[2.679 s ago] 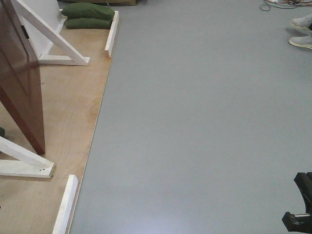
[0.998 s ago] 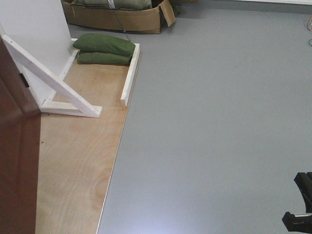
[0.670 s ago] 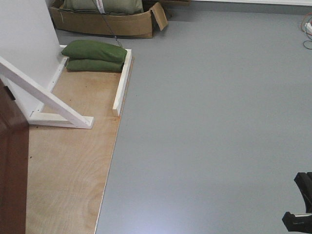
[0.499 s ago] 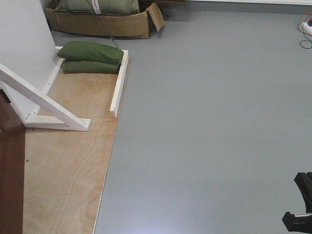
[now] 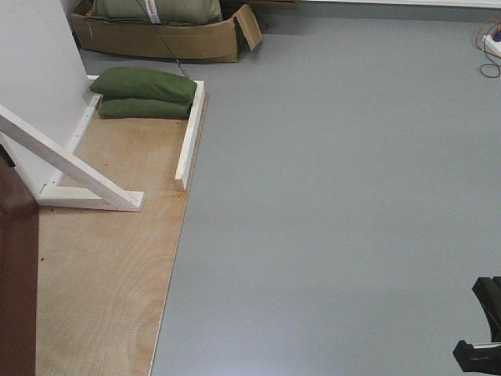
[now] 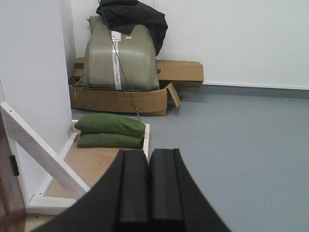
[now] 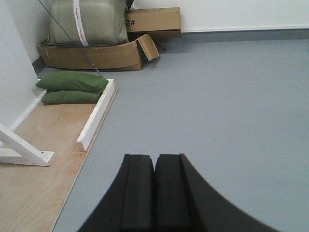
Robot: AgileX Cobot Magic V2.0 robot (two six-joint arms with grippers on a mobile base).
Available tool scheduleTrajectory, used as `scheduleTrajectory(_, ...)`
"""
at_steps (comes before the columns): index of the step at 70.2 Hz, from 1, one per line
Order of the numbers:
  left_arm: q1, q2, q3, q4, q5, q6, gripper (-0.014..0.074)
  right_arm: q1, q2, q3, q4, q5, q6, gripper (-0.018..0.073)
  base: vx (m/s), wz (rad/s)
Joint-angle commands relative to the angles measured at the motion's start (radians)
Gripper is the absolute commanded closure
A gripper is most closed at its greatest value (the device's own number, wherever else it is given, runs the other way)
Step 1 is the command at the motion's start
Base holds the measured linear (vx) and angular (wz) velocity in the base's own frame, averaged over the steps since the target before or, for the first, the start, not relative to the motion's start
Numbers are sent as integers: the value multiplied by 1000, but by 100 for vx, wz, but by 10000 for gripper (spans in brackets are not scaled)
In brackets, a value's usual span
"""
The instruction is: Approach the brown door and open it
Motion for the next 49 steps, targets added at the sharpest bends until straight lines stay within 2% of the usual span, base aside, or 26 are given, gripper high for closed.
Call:
scheduleTrajectory(1, -4, -26, 22, 1, -80, -7, 580, -1, -16, 2, -5, -81, -12, 559, 0, 0)
scheduleTrajectory(28, -4, -26, 22, 1, -80, -4, 580, -1, -16, 2, -5, -81, -12, 559, 0, 0)
scheduleTrajectory(35, 2, -16, 8, 1, -110, -4, 580, -1, -16, 2, -4, -81, -12, 559, 0, 0)
scheduleTrajectory(40, 20, 33, -32, 1, -151, -8, 580, -1, -16, 2, -5, -81, -12, 559, 0, 0)
scheduleTrajectory(49, 62, 173, -214, 1, -214, -8, 580, -1, -16, 2, -5, -81, -12, 559, 0, 0)
